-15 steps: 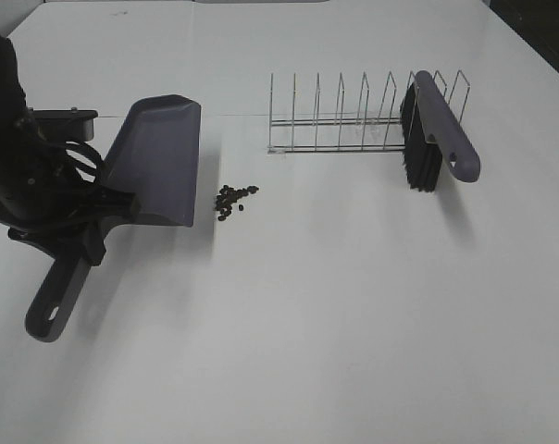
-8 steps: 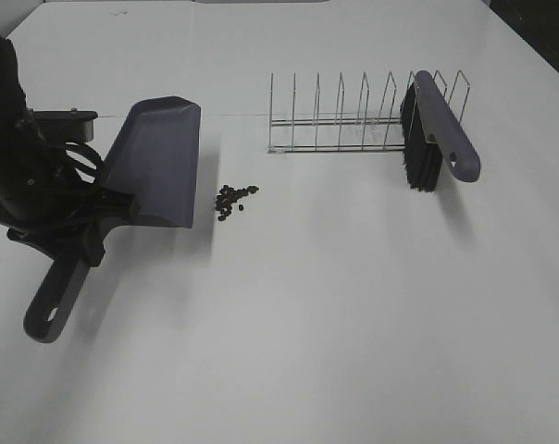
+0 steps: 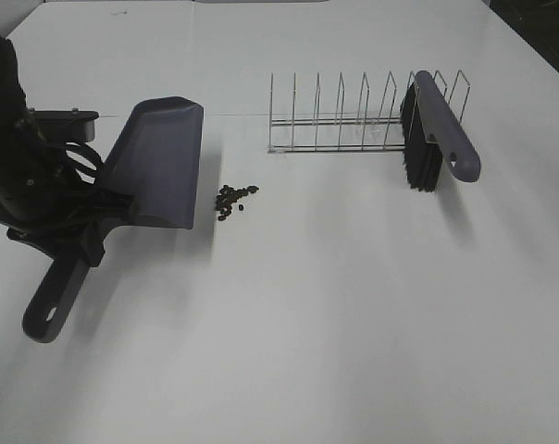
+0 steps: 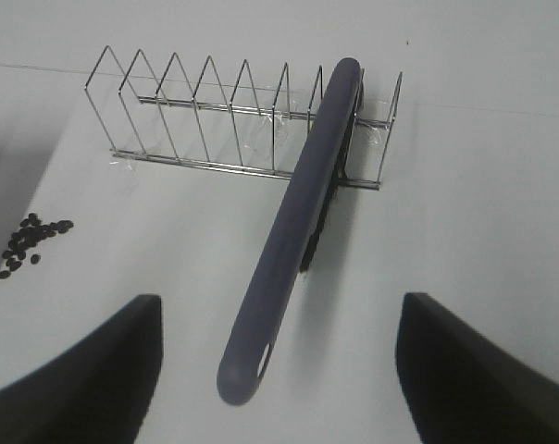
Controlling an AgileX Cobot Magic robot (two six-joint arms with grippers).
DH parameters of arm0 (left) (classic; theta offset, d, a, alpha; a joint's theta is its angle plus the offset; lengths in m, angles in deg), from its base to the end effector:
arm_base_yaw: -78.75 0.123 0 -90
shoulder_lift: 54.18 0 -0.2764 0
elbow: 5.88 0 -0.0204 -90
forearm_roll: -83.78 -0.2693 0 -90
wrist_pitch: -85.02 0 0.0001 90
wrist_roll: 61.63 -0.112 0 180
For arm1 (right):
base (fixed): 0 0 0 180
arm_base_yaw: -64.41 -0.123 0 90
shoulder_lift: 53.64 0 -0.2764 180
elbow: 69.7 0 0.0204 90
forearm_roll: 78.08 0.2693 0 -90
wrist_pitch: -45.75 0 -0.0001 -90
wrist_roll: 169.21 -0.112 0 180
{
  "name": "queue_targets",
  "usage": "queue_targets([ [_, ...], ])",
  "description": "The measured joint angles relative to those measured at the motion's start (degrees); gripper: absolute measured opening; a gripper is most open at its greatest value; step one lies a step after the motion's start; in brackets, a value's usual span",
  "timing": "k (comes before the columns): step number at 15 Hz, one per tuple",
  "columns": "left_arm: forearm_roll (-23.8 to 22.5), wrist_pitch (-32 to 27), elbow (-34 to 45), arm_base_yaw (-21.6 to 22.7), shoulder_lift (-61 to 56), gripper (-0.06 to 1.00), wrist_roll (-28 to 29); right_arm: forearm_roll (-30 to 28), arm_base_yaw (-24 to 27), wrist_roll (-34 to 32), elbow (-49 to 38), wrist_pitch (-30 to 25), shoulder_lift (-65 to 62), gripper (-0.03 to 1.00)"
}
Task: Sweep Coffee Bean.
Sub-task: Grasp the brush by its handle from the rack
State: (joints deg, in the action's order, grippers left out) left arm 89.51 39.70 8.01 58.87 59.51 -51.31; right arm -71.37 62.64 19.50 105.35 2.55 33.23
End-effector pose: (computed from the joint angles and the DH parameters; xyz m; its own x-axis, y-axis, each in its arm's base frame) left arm 0.3273 -0.1268 0.1172 -0.9900 0.0950 -0.1047 0.1055 0.9894 -0.0995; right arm 0.3334 0.0193 0.3321 -0.6972 -0.0878 -0.7115 -0.1341 0.9909 0.0092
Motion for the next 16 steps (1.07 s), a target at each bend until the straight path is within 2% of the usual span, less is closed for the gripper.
queue_targets([
  [3,0.0,0.0,0.0,0.0,0.0,0.27,0.0,0.06,0.0,0.0,11.12,-3.78,11.29,0.67],
  [4,0.0,0.0,0.0,0.0,0.0,0.27,0.0,0.06,0.0,-0.17,19.48,-6.99,19.6,0.67],
  [5,0.0,0.0,0.0,0.0,0.0,0.27,0.0,0.06,0.0,-0.69,24.01,-8.37,24.12,0.66],
  [9,0.17,0.0,0.0,0.0,0.0,0.27,0.0,0.11,0.0,-3.61,39.02,-14.04,39.82,0.54],
  [12,0.17,0.0,0.0,0.0,0.0,0.27,0.0,0.11,0.0,-5.04,46.41,-17.59,47.15,0.52],
  [16,0.4,0.0,0.0,0.0,0.0,0.27,0.0,0.11,0.0,-5.16,50.36,-18.16,54.66,0.52],
])
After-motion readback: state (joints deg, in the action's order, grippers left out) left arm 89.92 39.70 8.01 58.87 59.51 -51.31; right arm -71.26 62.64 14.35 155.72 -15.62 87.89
